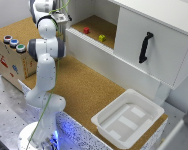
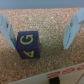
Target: Grasp the purple block
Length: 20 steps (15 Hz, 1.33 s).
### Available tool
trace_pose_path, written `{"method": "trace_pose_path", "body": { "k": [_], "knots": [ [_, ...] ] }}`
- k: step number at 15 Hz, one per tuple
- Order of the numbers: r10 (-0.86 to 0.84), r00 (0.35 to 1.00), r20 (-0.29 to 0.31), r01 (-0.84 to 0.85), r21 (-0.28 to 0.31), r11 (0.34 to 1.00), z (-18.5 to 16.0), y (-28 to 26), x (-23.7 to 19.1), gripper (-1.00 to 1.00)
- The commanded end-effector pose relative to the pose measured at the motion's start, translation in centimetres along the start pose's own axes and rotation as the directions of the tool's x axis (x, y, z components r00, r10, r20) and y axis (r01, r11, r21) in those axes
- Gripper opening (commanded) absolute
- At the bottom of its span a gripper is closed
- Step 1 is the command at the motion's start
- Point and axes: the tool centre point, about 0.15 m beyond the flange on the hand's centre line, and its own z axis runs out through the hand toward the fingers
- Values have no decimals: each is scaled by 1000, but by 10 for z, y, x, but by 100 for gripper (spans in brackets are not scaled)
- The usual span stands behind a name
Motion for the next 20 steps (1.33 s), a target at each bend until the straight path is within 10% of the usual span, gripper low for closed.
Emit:
{"method": "trace_pose_path", "body": {
  "k": [1,13,20],
  "knots": [
    [28,999,46,-24,-87,996,5,-7,5,-100],
    [103,979,-174,-136,-191,972,-51,24,-3,-100],
    [252,967,-37,-254,-48,966,-37,20,27,-100]
  ]
}}
